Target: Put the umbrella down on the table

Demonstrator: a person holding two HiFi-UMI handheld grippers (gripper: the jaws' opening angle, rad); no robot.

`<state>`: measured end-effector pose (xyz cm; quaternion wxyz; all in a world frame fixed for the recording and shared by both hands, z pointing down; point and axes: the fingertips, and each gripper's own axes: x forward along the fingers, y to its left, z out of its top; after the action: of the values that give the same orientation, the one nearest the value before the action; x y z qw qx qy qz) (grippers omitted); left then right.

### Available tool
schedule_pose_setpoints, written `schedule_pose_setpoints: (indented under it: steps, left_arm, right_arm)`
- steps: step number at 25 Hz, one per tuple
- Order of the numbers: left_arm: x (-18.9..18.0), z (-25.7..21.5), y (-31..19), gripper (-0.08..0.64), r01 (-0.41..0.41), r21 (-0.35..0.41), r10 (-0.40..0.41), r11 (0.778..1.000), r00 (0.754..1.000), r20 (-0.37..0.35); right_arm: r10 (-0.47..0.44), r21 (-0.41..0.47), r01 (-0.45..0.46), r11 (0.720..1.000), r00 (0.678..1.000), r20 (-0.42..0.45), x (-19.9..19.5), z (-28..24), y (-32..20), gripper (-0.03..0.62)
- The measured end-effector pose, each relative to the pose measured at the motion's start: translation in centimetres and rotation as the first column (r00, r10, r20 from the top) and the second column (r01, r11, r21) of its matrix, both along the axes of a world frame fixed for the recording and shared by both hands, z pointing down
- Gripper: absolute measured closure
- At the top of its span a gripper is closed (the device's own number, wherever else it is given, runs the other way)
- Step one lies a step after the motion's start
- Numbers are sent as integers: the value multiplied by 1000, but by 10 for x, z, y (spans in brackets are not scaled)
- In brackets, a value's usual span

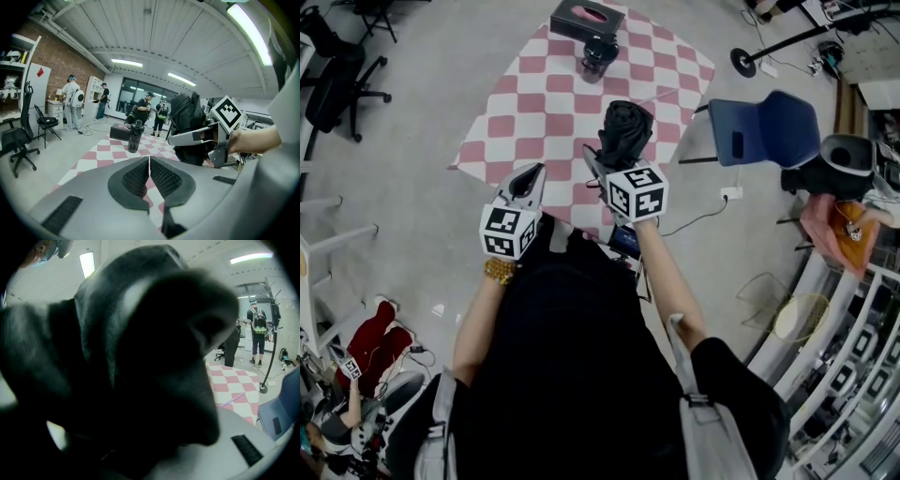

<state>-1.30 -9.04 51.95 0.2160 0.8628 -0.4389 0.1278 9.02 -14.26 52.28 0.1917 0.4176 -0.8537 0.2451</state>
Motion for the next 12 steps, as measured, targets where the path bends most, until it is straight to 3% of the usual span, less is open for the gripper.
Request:
schedule_pose_setpoints:
  steps: [12]
  left_arm:
    - [-31, 8, -30, 543, -20, -18, 19, 1000, 1000, -10]
  right_arm:
    - [-22, -18, 20, 1000, 996, -83, -38, 27, -61, 407]
